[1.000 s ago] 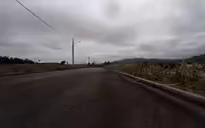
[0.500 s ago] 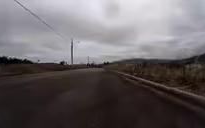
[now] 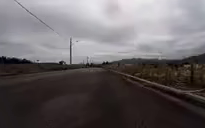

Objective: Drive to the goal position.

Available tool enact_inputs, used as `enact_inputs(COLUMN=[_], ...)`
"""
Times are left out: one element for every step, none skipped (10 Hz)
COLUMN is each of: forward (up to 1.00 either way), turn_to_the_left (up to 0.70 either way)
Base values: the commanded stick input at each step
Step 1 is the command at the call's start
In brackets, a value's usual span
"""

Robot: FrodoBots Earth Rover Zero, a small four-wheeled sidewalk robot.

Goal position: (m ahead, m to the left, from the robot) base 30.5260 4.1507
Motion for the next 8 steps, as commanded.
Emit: enact_inputs(forward=[0.70, 0.70, 0.70, 0.70, 0.70, 0.70, 0.70, 0.70], turn_to_the_left=[0.00, 0.00, 0.00, 0.00, 0.00, 0.00, 0.00, 0.00])
